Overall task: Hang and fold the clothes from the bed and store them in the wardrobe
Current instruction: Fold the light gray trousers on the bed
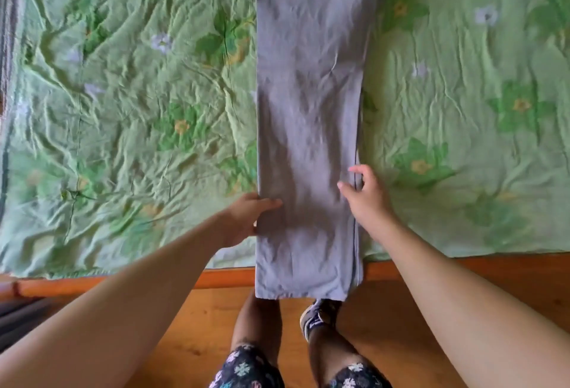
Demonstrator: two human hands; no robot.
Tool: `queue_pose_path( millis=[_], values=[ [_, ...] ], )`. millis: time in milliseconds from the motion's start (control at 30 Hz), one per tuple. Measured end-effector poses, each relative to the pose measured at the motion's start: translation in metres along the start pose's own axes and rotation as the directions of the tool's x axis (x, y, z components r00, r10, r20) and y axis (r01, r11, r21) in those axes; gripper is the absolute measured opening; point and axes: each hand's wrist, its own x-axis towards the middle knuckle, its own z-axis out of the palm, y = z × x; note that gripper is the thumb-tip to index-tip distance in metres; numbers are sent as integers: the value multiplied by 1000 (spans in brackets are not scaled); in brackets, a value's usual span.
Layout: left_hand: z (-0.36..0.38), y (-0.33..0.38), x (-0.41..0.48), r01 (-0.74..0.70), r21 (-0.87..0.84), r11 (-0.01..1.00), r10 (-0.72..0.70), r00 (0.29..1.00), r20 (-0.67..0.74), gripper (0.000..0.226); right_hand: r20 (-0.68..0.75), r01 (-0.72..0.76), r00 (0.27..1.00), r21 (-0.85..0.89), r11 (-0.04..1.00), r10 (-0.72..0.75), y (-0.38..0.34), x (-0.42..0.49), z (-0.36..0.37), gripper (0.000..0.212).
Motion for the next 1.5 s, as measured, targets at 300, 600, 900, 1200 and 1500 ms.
queue_pose_path(
  millis=[300,600,900,1200,1500],
  values=[
    [23,-65,-25,21,-63,998,-21,1000,5,31,262,-116,959,3,993,111,48,-40,0,32],
    [25,-105,-37,-41,-2,999,41,996,-75,32,364,-395,892,338,854,269,57,-67,-20,28],
    [22,-122,-46,-19,24,1000,20,999,-33,25,396,-244,907,221,944,142,74,-100,-22,18],
    [31,-154,-60,-55,53,997,57,998,-40,33,522,-137,843,-32,990,133,86,-112,-34,21],
    [37,-161,-78,-267,82,960,275,954,-117,83,298,-157,947,90,984,123,94,-150,-45,32]
  ],
)
